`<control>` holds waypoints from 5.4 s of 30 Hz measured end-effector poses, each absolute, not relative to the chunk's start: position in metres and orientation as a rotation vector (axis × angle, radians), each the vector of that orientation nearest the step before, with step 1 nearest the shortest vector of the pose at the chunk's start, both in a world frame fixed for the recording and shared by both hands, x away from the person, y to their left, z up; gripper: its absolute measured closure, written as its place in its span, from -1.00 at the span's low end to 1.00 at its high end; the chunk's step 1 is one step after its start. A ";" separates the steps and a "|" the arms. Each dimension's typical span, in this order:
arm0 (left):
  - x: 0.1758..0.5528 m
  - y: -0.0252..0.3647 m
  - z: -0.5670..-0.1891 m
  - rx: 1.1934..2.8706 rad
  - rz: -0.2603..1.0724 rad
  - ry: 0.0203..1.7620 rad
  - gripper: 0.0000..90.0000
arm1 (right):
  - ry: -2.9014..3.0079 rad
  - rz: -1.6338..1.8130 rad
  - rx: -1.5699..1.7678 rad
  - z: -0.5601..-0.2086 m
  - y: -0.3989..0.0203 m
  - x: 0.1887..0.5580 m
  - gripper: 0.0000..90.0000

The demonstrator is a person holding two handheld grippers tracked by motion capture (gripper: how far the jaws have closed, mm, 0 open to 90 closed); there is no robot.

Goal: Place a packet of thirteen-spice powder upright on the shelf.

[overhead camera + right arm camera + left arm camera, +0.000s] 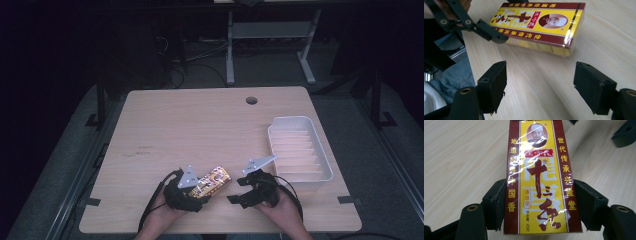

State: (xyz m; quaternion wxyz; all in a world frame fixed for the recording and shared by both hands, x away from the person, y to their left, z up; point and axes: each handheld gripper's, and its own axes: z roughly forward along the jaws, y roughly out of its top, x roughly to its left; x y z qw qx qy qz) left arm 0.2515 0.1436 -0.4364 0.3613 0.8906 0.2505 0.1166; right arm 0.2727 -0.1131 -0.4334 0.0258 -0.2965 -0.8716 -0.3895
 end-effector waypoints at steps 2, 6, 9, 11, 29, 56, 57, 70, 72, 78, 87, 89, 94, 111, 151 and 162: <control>0.249 0.142 -0.435 2.289 0.305 0.631 -0.28 | -2.680 -1.212 -0.930 -0.433 -0.112 0.274 -0.42; 0.246 0.141 -0.433 2.265 0.323 0.611 -0.28 | -2.615 -1.230 -0.990 -0.433 -0.114 0.278 -0.42; 0.244 0.140 -0.431 2.244 0.332 0.592 -0.28 | -2.569 -1.253 -1.038 -0.432 -0.116 0.280 -0.42; 0.242 0.138 -0.429 2.235 0.342 0.579 -0.28 | -2.520 -1.280 -1.053 -0.433 -0.118 0.282 -0.40; 0.231 0.128 -0.428 2.215 0.441 0.513 -0.28 | -2.331 -1.393 -1.136 -0.425 -0.122 0.281 -0.07; 0.232 0.126 -0.430 2.221 0.377 0.457 -0.38 | -2.442 -1.439 -0.942 -0.395 -0.115 0.269 0.49; 0.232 0.126 -0.430 2.221 0.377 0.457 -0.36 | -2.442 -1.439 -0.942 -0.395 -0.115 0.269 0.49; 0.248 0.136 -0.405 2.223 0.201 0.341 -0.22 | -2.633 -1.378 -0.714 -0.384 -0.118 0.267 0.50; 0.257 0.137 -0.396 2.242 0.127 0.282 -0.17 | -2.662 -1.361 -0.644 -0.381 -0.118 0.268 0.50; 0.274 0.134 -0.386 2.270 -0.007 0.222 -0.05 | -2.682 -1.368 -0.553 -0.375 -0.119 0.271 0.50; 0.296 0.120 -0.375 2.345 -0.152 0.118 0.10 | -2.711 -1.337 -0.457 -0.372 -0.118 0.273 0.50; 0.297 0.115 -0.375 2.356 -0.166 0.086 0.16 | -2.711 -1.341 -0.444 -0.372 -0.118 0.273 0.50; 0.299 0.107 -0.378 2.374 -0.211 0.043 0.34 | -2.716 -1.344 -0.425 -0.370 -0.118 0.271 0.50; 0.297 0.106 -0.377 2.386 -0.220 -0.025 0.50 | -2.719 -1.350 -0.389 -0.371 -0.121 0.269 0.46; 0.348 0.105 -0.334 2.272 0.031 0.255 0.50 | -2.907 -1.107 -0.261 -0.410 -0.119 0.238 -0.35; 0.358 0.056 -0.325 2.213 0.029 0.240 0.50 | -2.958 -1.023 -0.176 -0.416 -0.109 0.232 -0.42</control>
